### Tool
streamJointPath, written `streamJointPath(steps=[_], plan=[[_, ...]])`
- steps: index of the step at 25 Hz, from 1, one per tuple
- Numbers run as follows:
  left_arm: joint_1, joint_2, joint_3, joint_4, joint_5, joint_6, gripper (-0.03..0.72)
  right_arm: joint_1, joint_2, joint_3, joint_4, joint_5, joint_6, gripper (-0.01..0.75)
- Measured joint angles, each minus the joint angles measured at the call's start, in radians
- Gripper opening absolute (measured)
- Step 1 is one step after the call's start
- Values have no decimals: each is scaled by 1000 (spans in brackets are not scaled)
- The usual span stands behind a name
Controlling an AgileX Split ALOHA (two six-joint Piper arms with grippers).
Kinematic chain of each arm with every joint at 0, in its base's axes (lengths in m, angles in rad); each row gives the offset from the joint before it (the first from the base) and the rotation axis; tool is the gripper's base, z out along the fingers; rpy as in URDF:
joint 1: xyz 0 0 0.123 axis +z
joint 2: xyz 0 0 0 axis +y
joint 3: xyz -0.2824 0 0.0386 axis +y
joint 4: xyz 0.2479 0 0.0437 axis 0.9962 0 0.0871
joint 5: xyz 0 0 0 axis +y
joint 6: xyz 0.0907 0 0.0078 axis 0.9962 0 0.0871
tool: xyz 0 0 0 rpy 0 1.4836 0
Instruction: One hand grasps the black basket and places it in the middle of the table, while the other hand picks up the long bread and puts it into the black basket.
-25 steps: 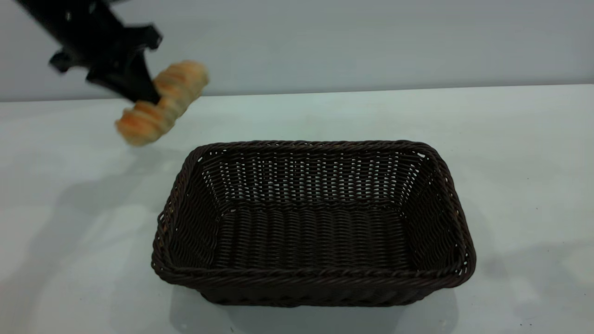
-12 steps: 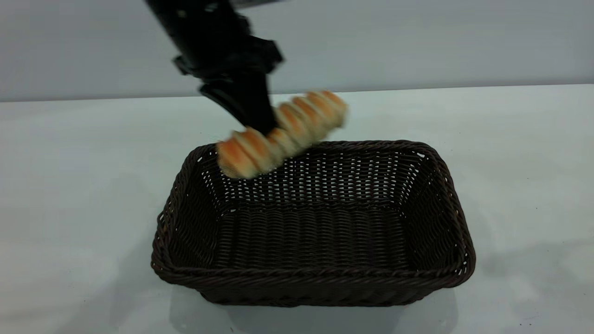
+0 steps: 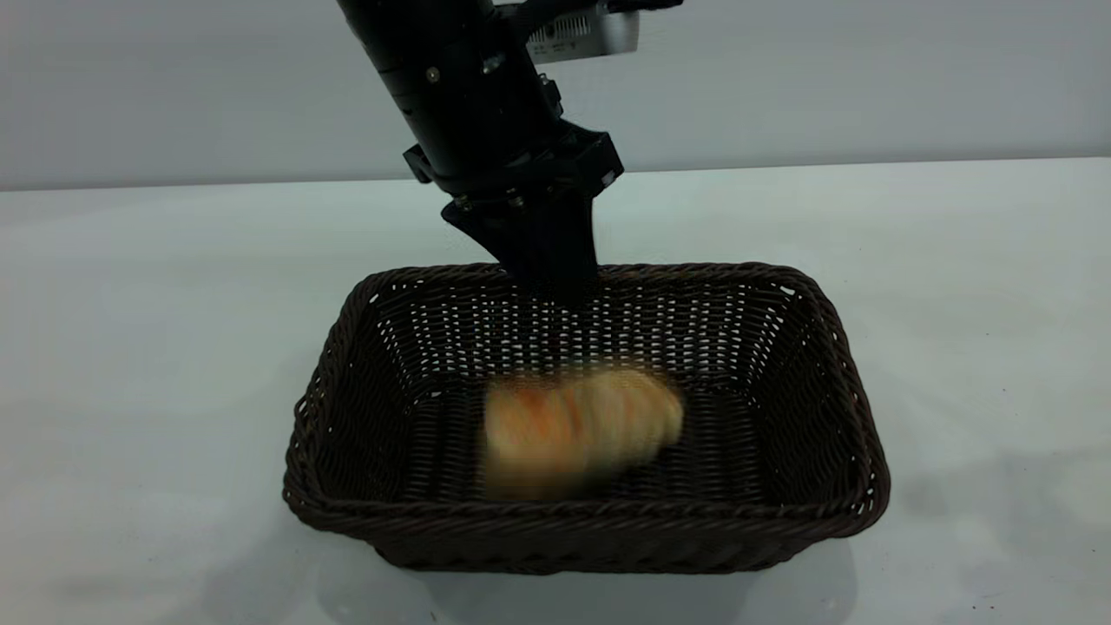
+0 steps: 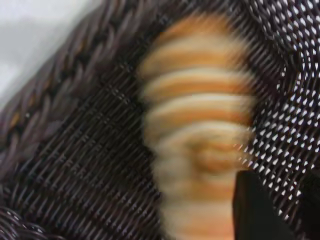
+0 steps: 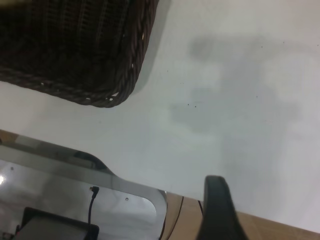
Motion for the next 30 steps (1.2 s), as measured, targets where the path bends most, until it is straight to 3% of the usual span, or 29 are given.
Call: streamJointPath(steps=[3, 5, 13, 16, 19, 24, 30], plan=[[1, -6, -8, 32, -9, -4, 413, 0, 0, 0, 0, 0, 0, 527], [1, -24, -29, 93, 0, -26, 450, 0, 0, 0, 0, 0, 0, 527], [9, -195, -129, 567, 178, -354, 472, 0, -12, 0, -71, 22, -5, 527], [9, -263, -129, 662, 258, -386, 472, 0, -50, 0, -102, 45, -5, 527], [9, -323, -129, 671, 318, -391, 472, 0, -111, 0, -126, 66, -4, 527], [9, -422, -119, 654, 322, -370, 472, 0, -237, 0, -130, 107, -3, 527], [9, -613, 34, 546, 312, -289, 472, 0, -415, 0, -125, 119, -3, 527]])
